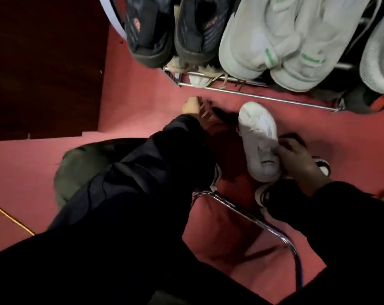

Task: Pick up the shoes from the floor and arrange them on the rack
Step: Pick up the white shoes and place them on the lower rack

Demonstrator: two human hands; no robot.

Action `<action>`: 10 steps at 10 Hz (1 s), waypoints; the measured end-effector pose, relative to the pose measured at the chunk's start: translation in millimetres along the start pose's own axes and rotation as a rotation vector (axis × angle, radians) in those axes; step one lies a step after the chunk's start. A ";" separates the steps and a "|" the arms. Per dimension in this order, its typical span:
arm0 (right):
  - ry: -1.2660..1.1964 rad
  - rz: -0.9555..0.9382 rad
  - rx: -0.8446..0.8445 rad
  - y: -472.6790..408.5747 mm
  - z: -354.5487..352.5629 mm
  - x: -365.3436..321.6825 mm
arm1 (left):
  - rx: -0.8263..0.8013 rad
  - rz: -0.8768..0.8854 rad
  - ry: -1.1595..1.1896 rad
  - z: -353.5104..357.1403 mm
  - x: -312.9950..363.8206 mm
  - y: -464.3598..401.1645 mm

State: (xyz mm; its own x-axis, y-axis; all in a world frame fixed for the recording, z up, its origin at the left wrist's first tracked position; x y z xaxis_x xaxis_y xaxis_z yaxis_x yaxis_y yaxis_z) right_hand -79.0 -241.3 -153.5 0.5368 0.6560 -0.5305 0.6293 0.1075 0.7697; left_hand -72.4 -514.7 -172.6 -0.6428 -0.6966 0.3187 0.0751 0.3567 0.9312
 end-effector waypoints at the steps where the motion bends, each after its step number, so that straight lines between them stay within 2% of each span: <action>1: -0.061 -0.038 0.045 -0.6 0.4 -14.5 | 0.033 0.055 -0.129 -3.1 -11.3 4.1; 2: -0.135 -0.006 0.063 4.9 2.5 -18.1 | -0.111 0.022 -0.447 1.6 -32.6 22.1; 3: -0.299 0.012 0.079 10.0 10.7 -27.2 | -0.377 -0.219 -0.594 5.6 -72.9 53.7; 4: -0.432 0.045 0.040 14.8 24.6 -35.8 | -0.512 -0.192 -0.548 8.7 -97.1 59.0; 5: -0.393 0.062 -0.090 23.2 30.8 -45.2 | -0.442 -0.020 -0.374 2.1 -94.0 53.5; 6: -0.255 0.055 -0.144 29.1 30.9 -45.7 | -0.290 0.095 -0.337 -4.8 -81.9 31.3; 7: -0.224 0.026 -0.120 33.3 30.7 -39.6 | -0.148 0.153 -0.266 -1.7 -67.4 16.7; 9: -0.192 0.074 -0.131 28.9 20.5 -15.4 | -0.067 0.241 -0.118 22.5 -33.2 -37.5; 10: -0.193 0.125 -0.105 22.7 17.5 -9.6 | -0.014 0.237 -0.118 40.9 -31.3 -113.2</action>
State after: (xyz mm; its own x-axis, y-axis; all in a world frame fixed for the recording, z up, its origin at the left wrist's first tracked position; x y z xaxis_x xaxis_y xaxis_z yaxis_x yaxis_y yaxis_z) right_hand -60.1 -258.3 -137.2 0.7104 0.5150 -0.4797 0.4955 0.1180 0.8606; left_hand -92.0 -507.9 -295.2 -0.6902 -0.5168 0.5065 0.2442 0.4926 0.8353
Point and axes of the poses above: each hand's wrist, its own y-axis away from the middle knuckle, its own z-axis out of the palm, x = y × z, the point moved 2 cm from there along -y, towards the middle knuckle, and after that the axes turned 5 degrees about -z, right-handed, at the moved point
